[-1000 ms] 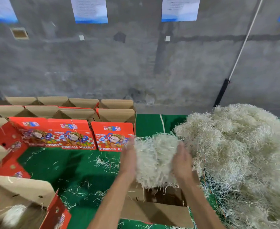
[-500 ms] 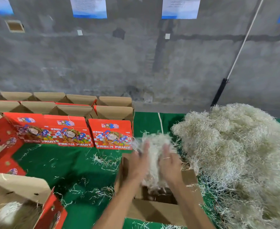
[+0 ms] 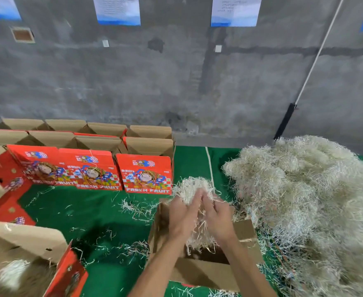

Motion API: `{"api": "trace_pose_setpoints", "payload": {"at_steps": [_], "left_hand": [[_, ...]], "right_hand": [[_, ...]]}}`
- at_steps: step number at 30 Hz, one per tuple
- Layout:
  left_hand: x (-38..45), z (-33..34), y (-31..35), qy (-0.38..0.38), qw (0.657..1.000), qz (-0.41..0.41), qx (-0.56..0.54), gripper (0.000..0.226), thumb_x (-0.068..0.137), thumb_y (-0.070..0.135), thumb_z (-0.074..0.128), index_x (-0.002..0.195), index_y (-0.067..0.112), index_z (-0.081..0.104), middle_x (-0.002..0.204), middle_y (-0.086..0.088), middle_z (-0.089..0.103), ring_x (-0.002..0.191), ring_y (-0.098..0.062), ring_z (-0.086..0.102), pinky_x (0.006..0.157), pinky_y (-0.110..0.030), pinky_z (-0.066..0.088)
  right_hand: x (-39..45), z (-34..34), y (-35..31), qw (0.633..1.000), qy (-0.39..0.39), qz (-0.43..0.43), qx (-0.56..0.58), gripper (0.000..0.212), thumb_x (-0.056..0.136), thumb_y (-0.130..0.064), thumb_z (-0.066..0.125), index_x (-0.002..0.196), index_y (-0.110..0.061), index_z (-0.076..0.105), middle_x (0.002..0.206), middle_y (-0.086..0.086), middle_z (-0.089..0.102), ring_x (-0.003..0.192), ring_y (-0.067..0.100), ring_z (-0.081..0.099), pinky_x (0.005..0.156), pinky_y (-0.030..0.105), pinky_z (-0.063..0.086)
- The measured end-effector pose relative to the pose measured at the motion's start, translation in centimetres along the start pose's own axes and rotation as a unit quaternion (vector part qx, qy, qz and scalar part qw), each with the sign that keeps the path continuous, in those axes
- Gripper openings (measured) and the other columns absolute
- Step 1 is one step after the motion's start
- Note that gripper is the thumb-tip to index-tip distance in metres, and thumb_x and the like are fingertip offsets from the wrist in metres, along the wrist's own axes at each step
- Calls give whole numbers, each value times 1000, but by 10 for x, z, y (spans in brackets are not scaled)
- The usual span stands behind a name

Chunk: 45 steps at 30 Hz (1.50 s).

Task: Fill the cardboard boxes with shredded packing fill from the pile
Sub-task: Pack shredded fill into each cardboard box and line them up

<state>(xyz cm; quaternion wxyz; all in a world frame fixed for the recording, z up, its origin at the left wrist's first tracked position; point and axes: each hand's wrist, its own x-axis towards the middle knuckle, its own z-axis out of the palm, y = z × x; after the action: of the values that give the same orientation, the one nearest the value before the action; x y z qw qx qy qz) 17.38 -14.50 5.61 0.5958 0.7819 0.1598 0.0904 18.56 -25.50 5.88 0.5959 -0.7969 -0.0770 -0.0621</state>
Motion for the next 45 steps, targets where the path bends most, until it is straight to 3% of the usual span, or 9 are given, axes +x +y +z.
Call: {"api": "trace_pose_setpoints", "payload": {"at_steps": [7, 11, 14, 17, 26, 30, 34, 39, 45], "left_hand": [[30, -66, -4, 78, 986, -67, -133, 56, 86, 74, 52, 89, 18, 52, 72, 3, 55, 65, -15, 54, 70, -26, 44], [-2, -4, 3, -39, 999, -18, -1, 74, 78, 93, 30, 113, 36, 61, 106, 11, 65, 90, -2, 60, 93, -28, 45], [3, -22, 5, -29, 997, 50, -47, 73, 77, 90, 45, 112, 27, 56, 97, 11, 63, 79, 0, 56, 76, -36, 53], [5, -29, 9, 25, 992, 126, 0, 54, 84, 82, 47, 86, 29, 46, 73, 12, 53, 56, 1, 48, 59, -24, 42], [10, -48, 11, 69, 989, 79, -102, 60, 92, 70, 46, 53, 26, 37, 47, 8, 31, 42, -13, 27, 50, -24, 31], [23, -52, 7, 109, 976, -56, -178, 73, 95, 71, 32, 87, 3, 57, 77, -14, 54, 63, -17, 42, 75, -38, 45], [-7, 16, 9, 2, 976, -102, -192, 66, 94, 71, 39, 123, 17, 61, 120, -7, 66, 112, -24, 62, 101, -45, 48], [0, -3, 7, 29, 991, -3, -127, 49, 93, 51, 61, 60, 16, 50, 44, 11, 39, 41, -9, 34, 41, -20, 29], [22, -57, 2, 128, 970, -31, -205, 53, 95, 51, 57, 59, 15, 42, 47, 6, 32, 42, -11, 26, 50, -29, 30]], "right_hand": [[7, -63, 9, 983, 127, 122, 45, 55, 100, -59, 42, 93, -9, 64, 79, 18, 65, 62, 29, 67, 58, 47, 59], [1, -3, 0, 981, -3, 185, 57, 45, 102, 1, 43, 144, -14, 46, 125, 7, 60, 125, 35, 56, 93, 38, 57], [10, -13, 12, 983, 55, 172, -17, 53, 96, 14, 40, 143, -9, 47, 105, 7, 64, 81, 9, 64, 56, 14, 54], [12, -21, 8, 981, 141, 133, -19, 27, 105, -27, 43, 108, -8, 62, 82, 7, 68, 44, 5, 44, 38, 25, 45], [8, -51, 0, 981, 135, 120, 63, 63, 80, -75, 51, 64, -14, 51, 43, -8, 37, 32, 10, 29, 42, 23, 27], [7, -63, 5, 975, 114, 168, 86, 79, 80, -90, 38, 95, -19, 68, 90, -1, 69, 78, 21, 67, 58, 28, 48], [-7, 6, -12, 997, 5, 35, -74, 79, 86, -86, 30, 92, -15, 63, 65, -12, 61, 58, 13, 56, 52, 25, 49], [0, -4, -5, 994, 2, 37, -100, 81, 91, -77, 37, 75, -2, 64, 35, -6, 34, 35, 9, 31, 42, 31, 36], [14, -43, -7, 983, 110, 122, 81, 60, 88, -72, 43, 62, -19, 49, 40, -11, 35, 34, 9, 25, 42, 32, 39]]}}
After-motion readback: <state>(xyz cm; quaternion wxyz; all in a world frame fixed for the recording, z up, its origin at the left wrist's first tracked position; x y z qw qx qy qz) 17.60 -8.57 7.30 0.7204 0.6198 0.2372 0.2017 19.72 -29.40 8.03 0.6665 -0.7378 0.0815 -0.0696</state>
